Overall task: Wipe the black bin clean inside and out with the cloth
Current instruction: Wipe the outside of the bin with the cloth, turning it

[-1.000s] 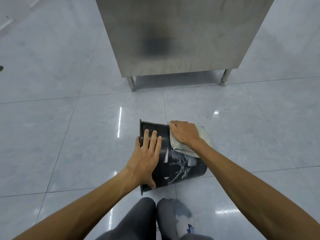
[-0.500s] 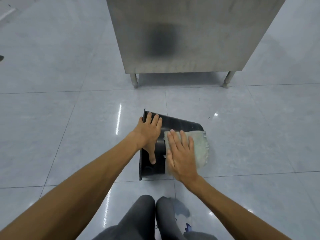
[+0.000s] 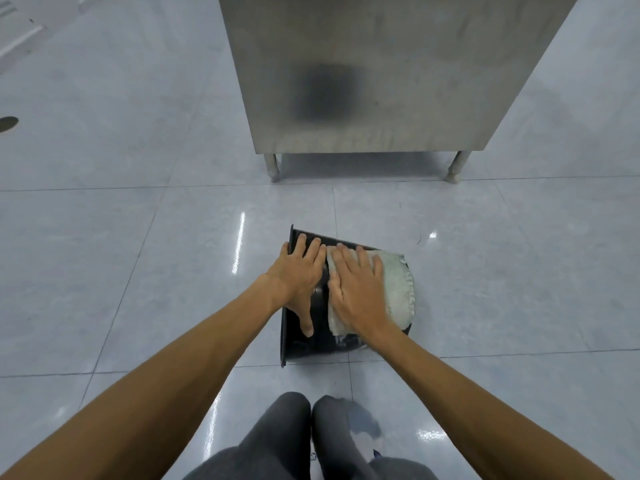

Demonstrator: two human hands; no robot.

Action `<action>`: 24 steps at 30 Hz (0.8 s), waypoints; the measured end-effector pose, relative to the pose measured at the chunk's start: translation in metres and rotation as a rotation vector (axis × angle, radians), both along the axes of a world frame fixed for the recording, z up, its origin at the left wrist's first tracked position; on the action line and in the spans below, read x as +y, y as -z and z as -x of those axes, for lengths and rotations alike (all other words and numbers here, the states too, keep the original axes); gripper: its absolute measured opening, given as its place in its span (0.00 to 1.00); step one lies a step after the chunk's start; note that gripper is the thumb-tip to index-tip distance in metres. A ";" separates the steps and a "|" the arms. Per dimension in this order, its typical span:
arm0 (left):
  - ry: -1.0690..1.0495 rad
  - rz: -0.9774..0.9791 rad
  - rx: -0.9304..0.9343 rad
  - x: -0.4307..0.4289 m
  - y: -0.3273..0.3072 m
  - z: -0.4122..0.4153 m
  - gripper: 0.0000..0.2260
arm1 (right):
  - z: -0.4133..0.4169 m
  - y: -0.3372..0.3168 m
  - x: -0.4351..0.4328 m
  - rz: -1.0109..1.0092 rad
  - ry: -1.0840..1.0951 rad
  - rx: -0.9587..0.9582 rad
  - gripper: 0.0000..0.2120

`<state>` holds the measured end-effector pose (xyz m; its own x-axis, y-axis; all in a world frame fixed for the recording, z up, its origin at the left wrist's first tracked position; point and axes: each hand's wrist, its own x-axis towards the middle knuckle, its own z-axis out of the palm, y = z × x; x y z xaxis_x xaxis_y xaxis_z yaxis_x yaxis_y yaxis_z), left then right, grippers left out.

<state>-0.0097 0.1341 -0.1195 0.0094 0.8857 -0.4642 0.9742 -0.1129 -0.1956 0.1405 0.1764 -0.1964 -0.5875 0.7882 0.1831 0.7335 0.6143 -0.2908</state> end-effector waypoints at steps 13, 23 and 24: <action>0.028 -0.008 0.029 -0.005 0.002 -0.003 0.72 | 0.012 -0.008 0.014 0.051 0.133 0.011 0.25; -0.050 0.029 -0.001 0.002 -0.002 -0.001 0.72 | -0.006 0.010 -0.014 -0.047 0.074 0.080 0.26; -0.056 0.051 -0.004 0.008 -0.005 0.000 0.72 | -0.012 0.015 -0.024 -0.080 0.064 0.089 0.26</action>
<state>-0.0101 0.1416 -0.1141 -0.0373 0.8603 -0.5084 0.9801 -0.0678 -0.1866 0.1523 0.1524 -0.2110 -0.5147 0.8046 0.2960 0.7455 0.5906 -0.3090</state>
